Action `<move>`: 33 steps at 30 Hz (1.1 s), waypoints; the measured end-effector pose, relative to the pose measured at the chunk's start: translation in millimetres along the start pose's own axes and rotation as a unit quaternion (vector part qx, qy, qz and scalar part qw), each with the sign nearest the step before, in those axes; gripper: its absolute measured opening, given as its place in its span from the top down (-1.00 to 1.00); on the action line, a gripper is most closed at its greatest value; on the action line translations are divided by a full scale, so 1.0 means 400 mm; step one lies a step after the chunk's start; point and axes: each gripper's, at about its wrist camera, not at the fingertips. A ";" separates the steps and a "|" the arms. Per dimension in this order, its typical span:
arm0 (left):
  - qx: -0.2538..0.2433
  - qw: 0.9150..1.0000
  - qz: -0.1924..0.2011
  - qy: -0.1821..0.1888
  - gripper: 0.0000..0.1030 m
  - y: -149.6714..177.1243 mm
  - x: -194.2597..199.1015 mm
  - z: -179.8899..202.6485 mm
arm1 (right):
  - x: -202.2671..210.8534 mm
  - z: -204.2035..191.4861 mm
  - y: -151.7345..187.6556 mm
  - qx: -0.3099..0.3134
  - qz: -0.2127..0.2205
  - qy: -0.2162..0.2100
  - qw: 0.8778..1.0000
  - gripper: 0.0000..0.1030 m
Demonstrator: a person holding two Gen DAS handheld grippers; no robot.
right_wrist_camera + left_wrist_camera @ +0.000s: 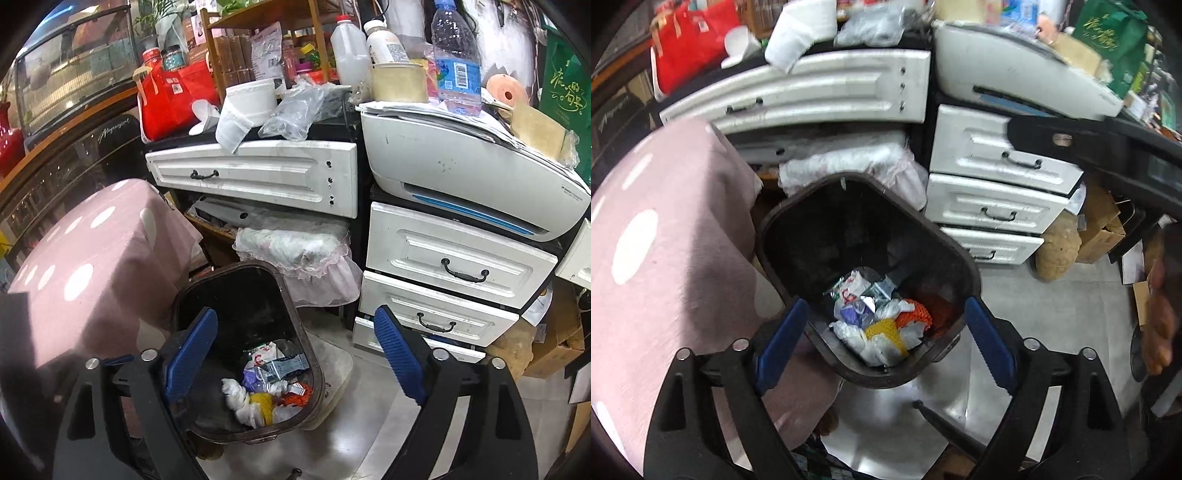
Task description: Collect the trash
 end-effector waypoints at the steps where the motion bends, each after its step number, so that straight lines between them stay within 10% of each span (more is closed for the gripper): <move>1: 0.000 1.000 0.009 -0.002 -0.74 0.005 0.017 0.000 | 0.007 -0.001 -0.002 -0.002 0.005 0.002 1.000 -0.74; 15: 0.059 0.976 0.197 -0.076 -0.89 0.121 0.379 -0.157 | 0.188 -0.127 -0.032 -0.029 0.127 0.041 0.991 -0.89; 33: 0.202 0.906 0.323 -0.187 -0.89 0.330 0.681 -0.373 | 0.384 -0.452 0.052 0.080 0.197 -0.043 0.976 -0.89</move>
Point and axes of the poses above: each gripper's, at about its wrist camera, not at the fingertips, and x roughly against the way its jaws point, z to its right, y to its underside, and after that the axes turned 12 degrees about x, right-handed
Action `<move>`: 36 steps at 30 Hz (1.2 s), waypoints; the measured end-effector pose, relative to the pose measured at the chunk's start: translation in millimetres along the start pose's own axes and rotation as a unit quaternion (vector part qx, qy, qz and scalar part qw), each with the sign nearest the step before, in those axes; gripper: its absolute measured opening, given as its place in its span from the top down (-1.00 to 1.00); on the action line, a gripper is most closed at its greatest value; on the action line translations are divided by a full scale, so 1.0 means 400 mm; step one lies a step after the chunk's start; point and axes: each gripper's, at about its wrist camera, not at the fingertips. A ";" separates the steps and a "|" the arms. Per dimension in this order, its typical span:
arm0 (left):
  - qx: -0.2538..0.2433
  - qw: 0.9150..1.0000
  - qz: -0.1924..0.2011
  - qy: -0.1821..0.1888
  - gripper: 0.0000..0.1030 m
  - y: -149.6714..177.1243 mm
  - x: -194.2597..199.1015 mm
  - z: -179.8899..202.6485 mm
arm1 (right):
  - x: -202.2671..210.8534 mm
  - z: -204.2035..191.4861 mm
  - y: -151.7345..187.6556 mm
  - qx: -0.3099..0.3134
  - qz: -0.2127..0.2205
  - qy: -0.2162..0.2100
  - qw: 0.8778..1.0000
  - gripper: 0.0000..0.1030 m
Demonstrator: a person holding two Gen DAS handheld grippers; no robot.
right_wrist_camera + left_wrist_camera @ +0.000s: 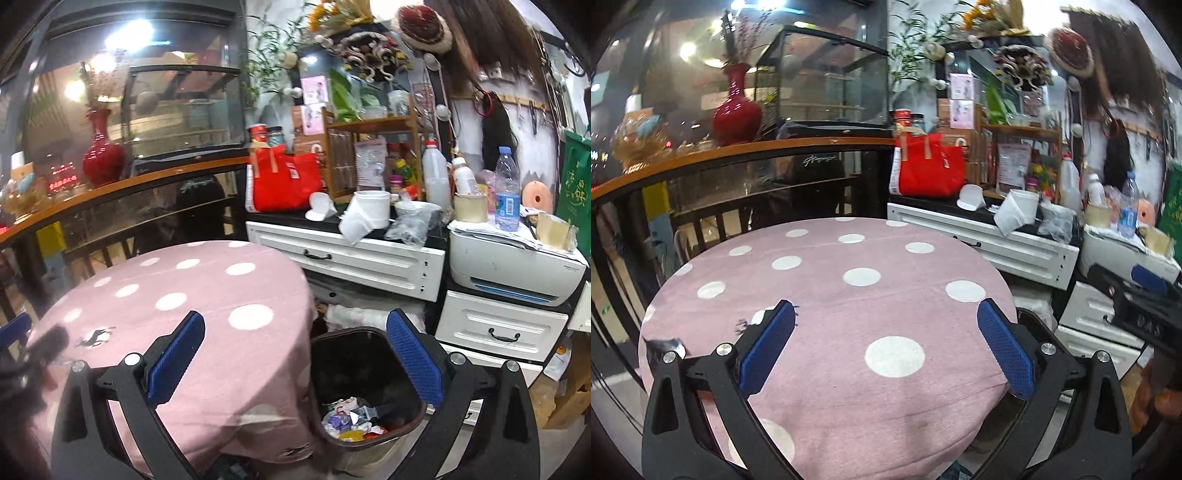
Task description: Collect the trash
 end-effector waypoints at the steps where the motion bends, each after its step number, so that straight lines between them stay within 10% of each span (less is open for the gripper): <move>1: 0.003 1.000 0.001 -0.001 -0.89 0.000 0.005 -0.007 | 0.012 -0.014 0.004 0.008 0.007 -0.002 1.000 -0.89; 36: 0.019 1.000 0.013 0.008 -0.89 0.014 0.045 -0.026 | 0.080 -0.052 0.021 0.034 0.035 0.000 0.999 -0.89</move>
Point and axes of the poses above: each gripper's, at about its wrist camera, not at the fingertips, and x roughly against the way its jaws point, z to its right, y to its underside, and after that the axes turned 12 degrees about x, right-handed
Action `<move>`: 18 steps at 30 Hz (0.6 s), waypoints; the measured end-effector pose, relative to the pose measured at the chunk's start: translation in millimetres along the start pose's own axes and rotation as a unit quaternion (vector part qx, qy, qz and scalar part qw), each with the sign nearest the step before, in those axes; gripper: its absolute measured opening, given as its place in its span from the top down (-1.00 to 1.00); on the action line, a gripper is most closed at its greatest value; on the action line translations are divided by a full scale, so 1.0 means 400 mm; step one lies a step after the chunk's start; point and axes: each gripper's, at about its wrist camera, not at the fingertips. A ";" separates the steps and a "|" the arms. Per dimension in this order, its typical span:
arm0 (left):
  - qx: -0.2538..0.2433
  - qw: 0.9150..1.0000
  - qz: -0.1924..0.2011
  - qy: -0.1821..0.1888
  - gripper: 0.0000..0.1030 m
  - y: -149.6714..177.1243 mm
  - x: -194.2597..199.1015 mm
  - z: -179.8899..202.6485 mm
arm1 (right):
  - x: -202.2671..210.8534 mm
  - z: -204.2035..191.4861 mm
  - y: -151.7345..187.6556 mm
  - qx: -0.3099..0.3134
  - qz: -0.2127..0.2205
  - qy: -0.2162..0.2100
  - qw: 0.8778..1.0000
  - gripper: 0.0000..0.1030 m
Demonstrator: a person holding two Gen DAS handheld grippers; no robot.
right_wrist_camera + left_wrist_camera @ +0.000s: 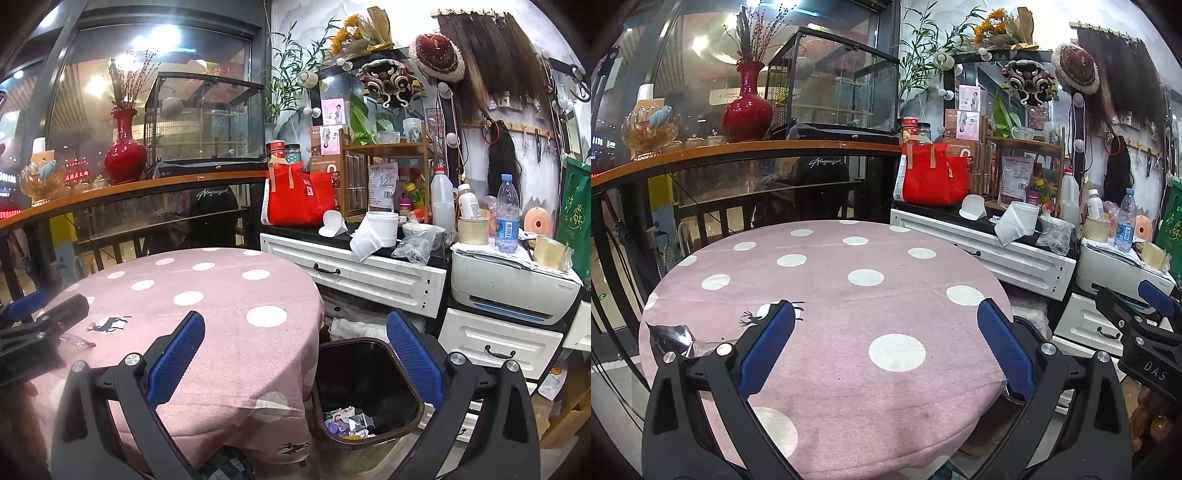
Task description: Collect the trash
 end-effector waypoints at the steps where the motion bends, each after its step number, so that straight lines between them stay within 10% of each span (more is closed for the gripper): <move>1: 0.001 1.000 -0.001 0.001 -0.89 0.000 0.001 -0.001 | 0.000 -0.001 0.000 0.000 0.000 0.000 1.000 -0.89; 18: 0.004 1.000 -0.002 0.004 -0.89 0.003 0.001 0.003 | 0.002 -0.005 0.002 -0.001 -0.001 -0.001 1.000 -0.89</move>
Point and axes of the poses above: each gripper's, at about its wrist camera, not at the fingertips, and x roughly against the way its jaws point, z to its right, y to its underside, and after that the axes turned 12 degrees about x, right-handed
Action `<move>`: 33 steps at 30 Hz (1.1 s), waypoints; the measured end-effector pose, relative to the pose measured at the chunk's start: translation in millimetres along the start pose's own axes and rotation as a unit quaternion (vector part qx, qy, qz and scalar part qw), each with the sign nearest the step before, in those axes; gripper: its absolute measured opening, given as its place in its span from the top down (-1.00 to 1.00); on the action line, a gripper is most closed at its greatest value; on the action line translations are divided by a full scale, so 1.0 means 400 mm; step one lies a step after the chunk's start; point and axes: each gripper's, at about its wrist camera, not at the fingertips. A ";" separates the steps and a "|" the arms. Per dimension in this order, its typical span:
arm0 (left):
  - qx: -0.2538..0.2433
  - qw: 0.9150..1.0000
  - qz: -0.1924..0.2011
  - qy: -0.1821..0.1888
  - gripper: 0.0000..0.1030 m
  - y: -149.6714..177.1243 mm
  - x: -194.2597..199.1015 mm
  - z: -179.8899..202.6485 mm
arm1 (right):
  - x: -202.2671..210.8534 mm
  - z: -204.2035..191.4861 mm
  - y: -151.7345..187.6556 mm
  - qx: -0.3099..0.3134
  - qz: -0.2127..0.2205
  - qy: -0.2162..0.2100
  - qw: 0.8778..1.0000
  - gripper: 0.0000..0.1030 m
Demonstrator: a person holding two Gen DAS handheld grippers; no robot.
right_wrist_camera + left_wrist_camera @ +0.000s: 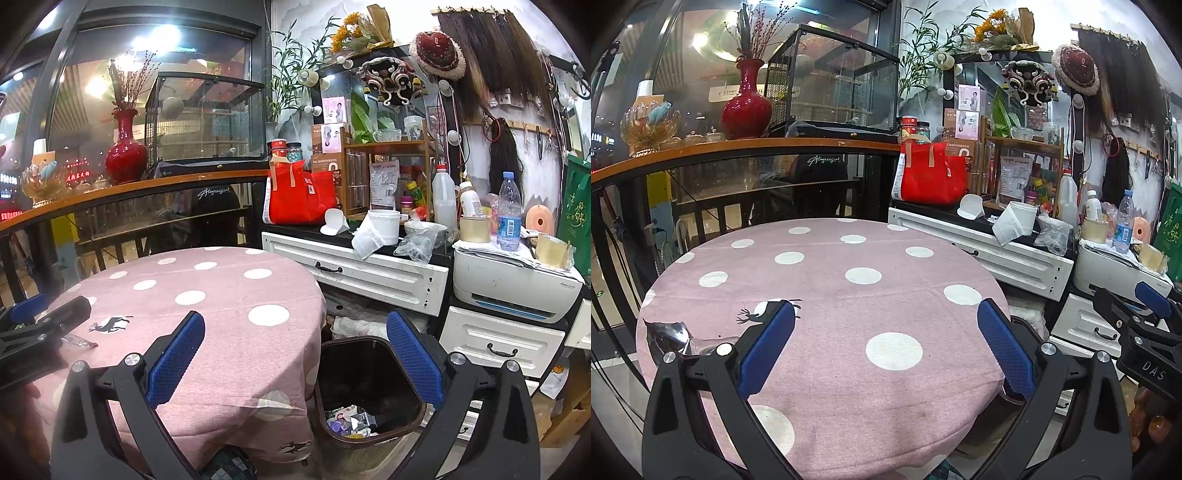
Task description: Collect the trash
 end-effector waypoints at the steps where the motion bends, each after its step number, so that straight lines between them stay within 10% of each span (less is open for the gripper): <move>1: 0.000 1.000 -0.001 0.000 -0.89 0.000 0.000 0.000 | -0.001 0.002 0.000 0.000 -0.001 -0.001 1.000 -0.89; 33: 0.004 1.000 -0.006 -0.006 -0.89 0.007 -0.005 0.012 | 0.001 -0.018 0.011 -0.001 -0.008 0.003 1.000 -0.89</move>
Point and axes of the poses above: each gripper's, at about its wrist camera, not at the fingertips, and x roughly against the way its jaws point, z to its right, y to its underside, and after that the axes turned 12 degrees about x, right-handed
